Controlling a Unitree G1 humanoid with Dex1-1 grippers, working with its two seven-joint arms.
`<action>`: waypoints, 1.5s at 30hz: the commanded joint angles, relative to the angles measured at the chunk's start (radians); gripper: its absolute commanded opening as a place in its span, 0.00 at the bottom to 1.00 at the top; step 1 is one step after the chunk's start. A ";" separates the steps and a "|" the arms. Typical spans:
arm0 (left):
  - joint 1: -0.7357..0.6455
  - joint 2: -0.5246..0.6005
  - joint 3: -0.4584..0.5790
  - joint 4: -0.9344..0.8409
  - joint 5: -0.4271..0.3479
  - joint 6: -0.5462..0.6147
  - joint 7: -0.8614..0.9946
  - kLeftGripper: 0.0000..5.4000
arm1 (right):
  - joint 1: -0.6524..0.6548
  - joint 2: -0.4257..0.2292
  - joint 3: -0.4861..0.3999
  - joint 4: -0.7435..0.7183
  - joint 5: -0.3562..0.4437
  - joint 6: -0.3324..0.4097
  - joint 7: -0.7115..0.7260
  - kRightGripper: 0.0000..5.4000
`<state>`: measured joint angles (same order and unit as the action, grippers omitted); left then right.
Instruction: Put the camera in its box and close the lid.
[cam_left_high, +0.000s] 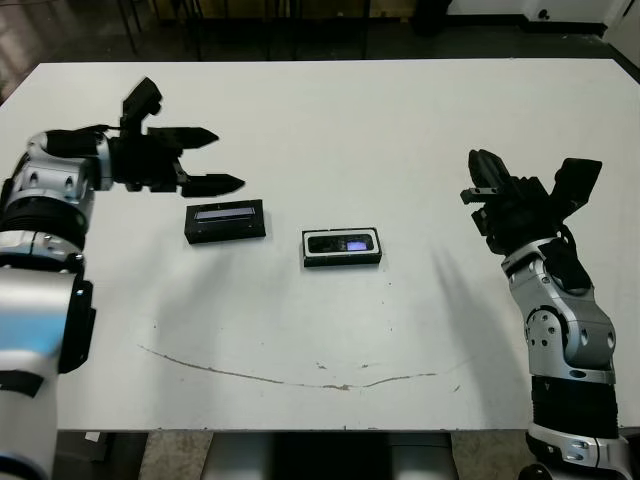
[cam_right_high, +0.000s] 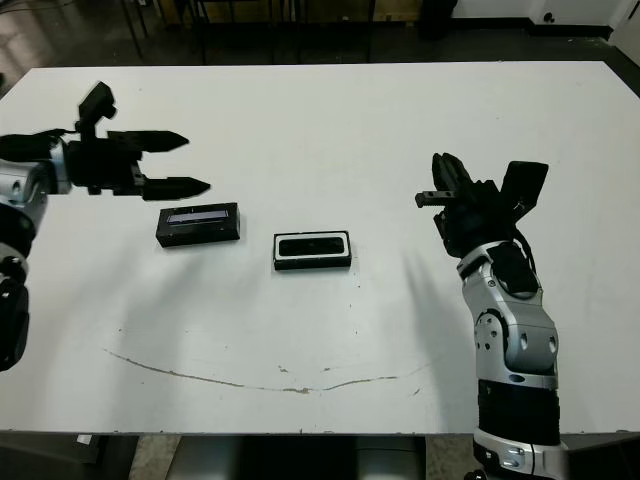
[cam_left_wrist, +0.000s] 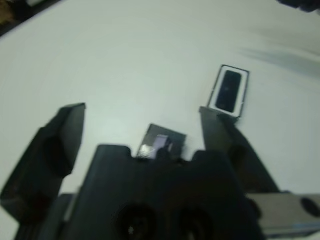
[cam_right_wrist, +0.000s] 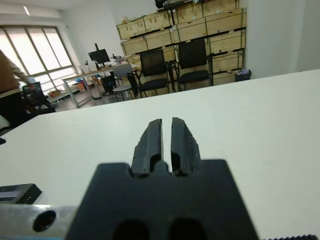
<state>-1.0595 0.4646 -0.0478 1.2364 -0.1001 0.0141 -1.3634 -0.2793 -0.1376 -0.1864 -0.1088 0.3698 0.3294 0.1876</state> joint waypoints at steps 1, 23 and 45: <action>0.012 -0.012 0.012 0.037 0.021 0.023 -0.003 0.95 | 0.028 -0.011 -0.004 -0.005 -0.004 0.034 -0.011 0.00; 0.022 -0.042 -0.139 0.067 0.289 0.024 0.141 0.98 | 0.052 -0.016 -0.009 -0.025 0.015 0.063 -0.009 0.00; 0.034 -0.010 -0.289 0.073 0.456 -0.117 0.213 0.29 | 0.052 -0.021 -0.010 -0.054 0.018 0.097 -0.021 0.00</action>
<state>-1.0580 0.4436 -0.3161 1.2904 0.3202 -0.1211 -1.1491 -0.2436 -0.1491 -0.1925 -0.1558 0.3891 0.4050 0.1716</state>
